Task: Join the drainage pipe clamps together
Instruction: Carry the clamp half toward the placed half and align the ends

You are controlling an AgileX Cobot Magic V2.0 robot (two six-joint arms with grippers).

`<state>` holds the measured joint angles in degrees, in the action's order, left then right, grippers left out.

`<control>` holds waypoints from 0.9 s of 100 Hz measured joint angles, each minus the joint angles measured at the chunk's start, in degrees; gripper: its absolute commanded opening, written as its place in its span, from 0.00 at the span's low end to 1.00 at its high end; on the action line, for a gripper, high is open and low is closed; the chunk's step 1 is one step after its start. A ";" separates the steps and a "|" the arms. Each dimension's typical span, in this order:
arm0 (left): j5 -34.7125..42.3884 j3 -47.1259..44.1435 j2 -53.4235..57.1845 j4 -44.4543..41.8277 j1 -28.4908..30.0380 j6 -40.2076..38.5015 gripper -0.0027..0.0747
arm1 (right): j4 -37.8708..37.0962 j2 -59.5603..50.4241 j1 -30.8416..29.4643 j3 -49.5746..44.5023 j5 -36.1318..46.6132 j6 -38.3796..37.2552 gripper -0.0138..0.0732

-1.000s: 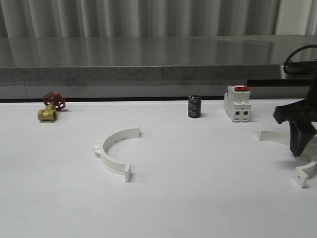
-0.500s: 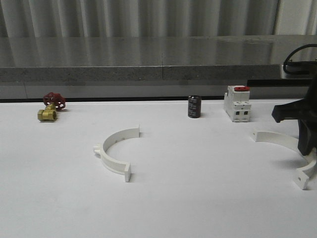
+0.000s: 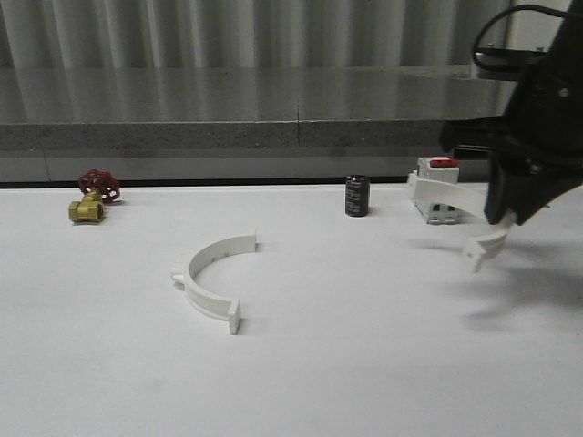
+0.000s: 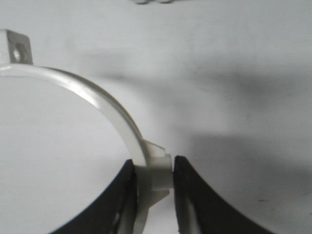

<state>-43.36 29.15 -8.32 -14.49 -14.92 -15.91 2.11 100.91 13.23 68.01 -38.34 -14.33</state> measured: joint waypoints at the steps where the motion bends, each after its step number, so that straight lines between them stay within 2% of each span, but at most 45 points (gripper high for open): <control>1: 0.00 0.00 0.00 0.00 0.00 0.00 0.01 | 0.00 0.00 0.65 0.16 0.00 -0.34 0.38; 17: 0.00 0.00 0.00 0.00 0.00 0.00 0.01 | -0.24 0.35 7.50 1.26 0.29 -9.15 0.38; 42: 0.00 0.00 0.00 0.00 0.00 0.00 0.01 | -2.11 4.78 13.61 4.00 1.32 -19.65 0.38; 63: 0.00 0.00 0.00 0.00 0.00 0.00 0.01 | -4.41 10.43 17.18 7.94 1.13 -24.35 0.38; 90: 0.00 0.00 0.00 0.00 0.00 0.00 0.01 | -5.01 15.45 19.53 14.43 -1.19 -25.79 0.38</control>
<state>-43.36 29.15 -8.32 -14.49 -14.92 -15.91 -2.90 116.36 32.76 82.43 -39.53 -40.12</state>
